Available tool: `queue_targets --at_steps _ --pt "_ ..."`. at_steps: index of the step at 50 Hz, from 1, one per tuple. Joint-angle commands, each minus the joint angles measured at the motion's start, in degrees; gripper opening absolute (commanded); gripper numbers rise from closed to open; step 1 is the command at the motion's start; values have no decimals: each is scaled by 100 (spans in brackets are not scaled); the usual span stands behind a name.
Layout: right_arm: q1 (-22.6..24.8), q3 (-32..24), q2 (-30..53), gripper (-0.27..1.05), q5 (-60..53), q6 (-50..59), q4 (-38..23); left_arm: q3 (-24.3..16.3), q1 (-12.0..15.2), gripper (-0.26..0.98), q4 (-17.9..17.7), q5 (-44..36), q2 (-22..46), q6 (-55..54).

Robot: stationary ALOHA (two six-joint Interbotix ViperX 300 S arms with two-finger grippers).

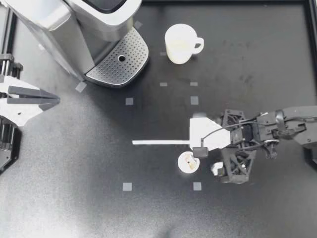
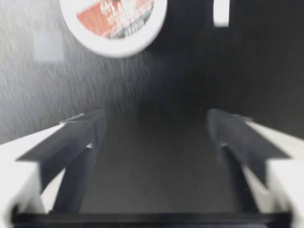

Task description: Place the coffee capsule inside the capsule container, then place the cup onto the center of the cup tray.

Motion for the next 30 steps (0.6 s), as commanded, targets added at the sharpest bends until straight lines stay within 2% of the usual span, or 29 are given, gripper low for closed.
queue_targets --at_steps 1,9,30 --pt "105 -9 -88 92 -431 -9 9 -70 9 14 0 -26 35 9" --pt "202 132 -79 92 -1099 18 9 -62 9 13 0 -26 26 0" --pt "211 26 229 92 -1406 -9 -9 -88 0 13 9 -26 35 -9"
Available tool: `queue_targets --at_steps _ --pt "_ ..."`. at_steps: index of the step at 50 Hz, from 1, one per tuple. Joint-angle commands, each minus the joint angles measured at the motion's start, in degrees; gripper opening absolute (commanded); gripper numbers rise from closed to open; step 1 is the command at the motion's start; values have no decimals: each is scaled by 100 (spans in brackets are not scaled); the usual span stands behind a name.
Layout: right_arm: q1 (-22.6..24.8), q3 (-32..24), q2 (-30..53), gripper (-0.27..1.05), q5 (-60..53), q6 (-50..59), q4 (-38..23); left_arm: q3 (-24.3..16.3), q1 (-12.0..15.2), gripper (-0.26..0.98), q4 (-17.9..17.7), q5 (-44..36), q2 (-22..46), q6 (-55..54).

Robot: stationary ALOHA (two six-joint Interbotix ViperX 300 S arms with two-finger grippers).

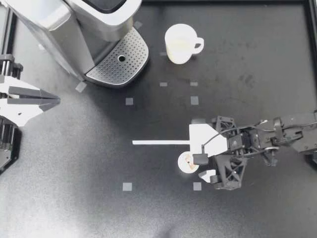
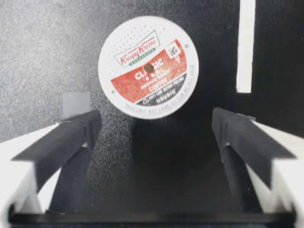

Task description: Place the coffee capsule inside the capsule container, then place the cup onto the center of the cup tray.

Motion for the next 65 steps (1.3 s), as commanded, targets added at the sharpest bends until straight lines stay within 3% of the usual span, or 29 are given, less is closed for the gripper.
queue_targets --at_steps 1,31,51,60,65 --pt "35 -141 -26 92 -132 -9 0 -88 9 13 0 -26 26 0" --pt "35 -501 316 89 -272 -26 -114 -105 9 13 0 -26 35 -18" --pt "35 -492 246 56 -255 -26 -114 -97 9 13 -9 -18 79 -18" --pt "26 -457 44 55 -229 26 -114 -378 35 14 -123 -9 466 -18" --pt "26 -396 -202 55 -255 70 -114 -756 123 14 -202 334 905 0"
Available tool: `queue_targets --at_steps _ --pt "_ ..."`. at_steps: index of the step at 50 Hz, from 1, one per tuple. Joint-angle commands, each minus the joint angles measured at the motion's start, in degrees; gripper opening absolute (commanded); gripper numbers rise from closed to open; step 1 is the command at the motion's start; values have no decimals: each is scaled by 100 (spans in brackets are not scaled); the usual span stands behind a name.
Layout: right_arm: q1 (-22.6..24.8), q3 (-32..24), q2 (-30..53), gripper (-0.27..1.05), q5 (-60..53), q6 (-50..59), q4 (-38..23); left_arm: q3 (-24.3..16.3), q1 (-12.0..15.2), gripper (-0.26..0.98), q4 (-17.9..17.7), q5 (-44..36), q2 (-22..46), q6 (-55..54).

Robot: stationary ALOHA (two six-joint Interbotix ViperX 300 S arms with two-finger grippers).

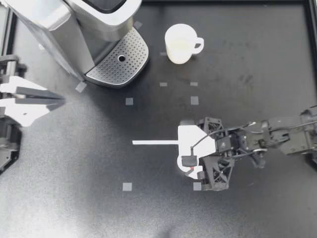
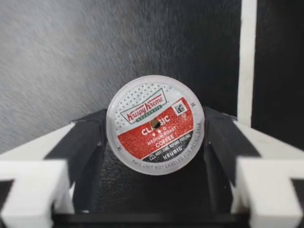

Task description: Place the coffee capsule inside the capsule container, then place the cup onto the center of the cup tray.

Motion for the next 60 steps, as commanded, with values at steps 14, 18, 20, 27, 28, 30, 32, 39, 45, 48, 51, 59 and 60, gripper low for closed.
queue_targets --at_steps 14,18,20,27,28,30,32,39,45,48,51,59,60 --pt "26 352 -1099 55 -352 545 123 -2382 272 14 105 3226 1459 18" --pt "26 519 -1134 55 -580 738 123 -2979 264 14 316 4087 1784 -9" --pt "26 606 -1116 55 -721 835 114 -3252 264 13 439 4553 1978 -26" --pt "26 791 -1090 55 -1055 993 114 -4271 255 13 1081 6082 2663 -176" --pt "26 809 -1099 55 -1081 1002 114 -4395 246 13 1195 6293 2760 -211" --pt "26 844 -1090 55 -1160 1020 123 -4649 220 13 1494 6732 2944 -352" --pt "26 879 -1090 55 -1222 1020 123 -4852 158 14 1872 7146 3129 -527" --pt "26 993 -1063 55 -1433 1020 123 -5221 -325 13 3683 8104 3691 -1468" --pt "35 1072 -1072 55 -1547 1002 123 -5080 -729 13 5045 8394 3894 -2092" --pt "26 1107 -1072 55 -1573 984 114 -4975 -879 13 5581 8525 3973 -2373" --pt "26 1134 -1081 55 -1600 976 114 -4825 -1028 13 6100 8701 4096 -2689" --pt "26 1143 -1081 55 -1617 984 114 -4500 -1336 13 7198 9176 4518 -3164" --pt "26 1143 -1081 55 -1608 993 114 -4474 -1380 13 7321 9237 4579 -3190"
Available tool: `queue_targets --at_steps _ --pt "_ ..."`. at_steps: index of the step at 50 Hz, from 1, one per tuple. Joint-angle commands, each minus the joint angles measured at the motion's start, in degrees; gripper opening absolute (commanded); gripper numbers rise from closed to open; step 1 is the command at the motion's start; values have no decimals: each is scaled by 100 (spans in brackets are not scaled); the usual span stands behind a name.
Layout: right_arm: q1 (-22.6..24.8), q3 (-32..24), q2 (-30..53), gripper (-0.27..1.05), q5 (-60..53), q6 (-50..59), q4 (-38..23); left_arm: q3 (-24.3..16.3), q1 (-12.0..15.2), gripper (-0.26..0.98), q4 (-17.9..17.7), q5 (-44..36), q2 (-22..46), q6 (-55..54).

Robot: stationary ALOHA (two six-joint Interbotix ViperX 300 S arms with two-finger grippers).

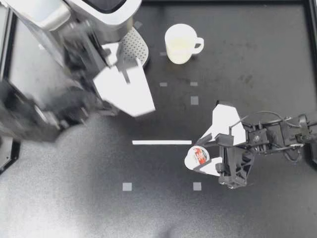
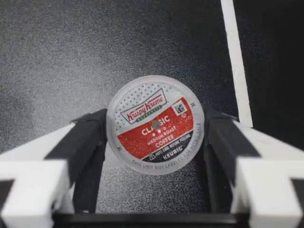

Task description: Place the coffee capsule inside the capsule container, then place the cup onto the center of the cup tray.

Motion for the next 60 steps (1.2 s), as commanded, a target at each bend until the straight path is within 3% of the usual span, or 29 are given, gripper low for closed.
queue_targets --at_steps 1,12,27,42,60 --pt "26 -53 -97 55 -62 18 0 9 -185 13 519 237 123 -105" --pt "18 -44 -97 55 -88 26 0 79 -229 13 1195 870 615 -255" --pt "18 -44 -62 55 -202 18 0 448 -202 13 1846 1063 589 -694" --pt "18 -62 -62 55 -272 26 0 729 18 13 2039 1028 519 -826" --pt "18 -79 -62 55 -272 35 0 721 185 13 2364 1037 483 -826"
